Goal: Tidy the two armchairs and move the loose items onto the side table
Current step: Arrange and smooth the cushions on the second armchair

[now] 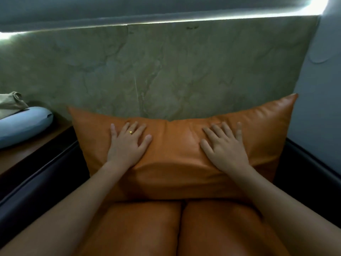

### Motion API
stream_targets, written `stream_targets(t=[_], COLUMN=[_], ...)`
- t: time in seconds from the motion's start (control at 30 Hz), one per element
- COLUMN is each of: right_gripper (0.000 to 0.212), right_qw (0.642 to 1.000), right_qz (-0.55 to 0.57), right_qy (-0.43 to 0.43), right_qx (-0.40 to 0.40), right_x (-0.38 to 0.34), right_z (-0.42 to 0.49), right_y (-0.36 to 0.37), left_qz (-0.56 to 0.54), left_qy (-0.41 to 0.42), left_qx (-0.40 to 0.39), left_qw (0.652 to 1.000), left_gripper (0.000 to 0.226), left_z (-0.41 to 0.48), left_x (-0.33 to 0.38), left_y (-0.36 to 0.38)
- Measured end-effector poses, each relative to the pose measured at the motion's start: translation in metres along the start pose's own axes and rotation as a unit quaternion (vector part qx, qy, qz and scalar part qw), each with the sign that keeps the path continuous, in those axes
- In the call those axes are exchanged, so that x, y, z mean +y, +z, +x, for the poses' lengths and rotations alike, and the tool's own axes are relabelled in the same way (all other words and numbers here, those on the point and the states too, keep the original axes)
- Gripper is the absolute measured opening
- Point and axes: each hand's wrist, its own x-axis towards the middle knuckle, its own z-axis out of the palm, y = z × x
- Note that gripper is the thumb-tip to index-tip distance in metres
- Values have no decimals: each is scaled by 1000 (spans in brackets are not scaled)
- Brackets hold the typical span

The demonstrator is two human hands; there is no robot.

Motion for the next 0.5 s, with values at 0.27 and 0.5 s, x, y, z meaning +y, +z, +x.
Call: stream_targets(t=[0.27, 0.5], right_gripper=[75, 74], right_qw=[993, 989], right_qz=[-48, 23], right_qy=[103, 137], right_qx=[-24, 51], right_x=[83, 95], right_z=[44, 78], right_y=[-20, 12], left_qz=[33, -52], left_qy=[-14, -87], left_qx=[37, 131], left_qw=[999, 986], left_gripper=[74, 68], left_z=[22, 51], left_x=[-43, -54], left_y=[1, 26])
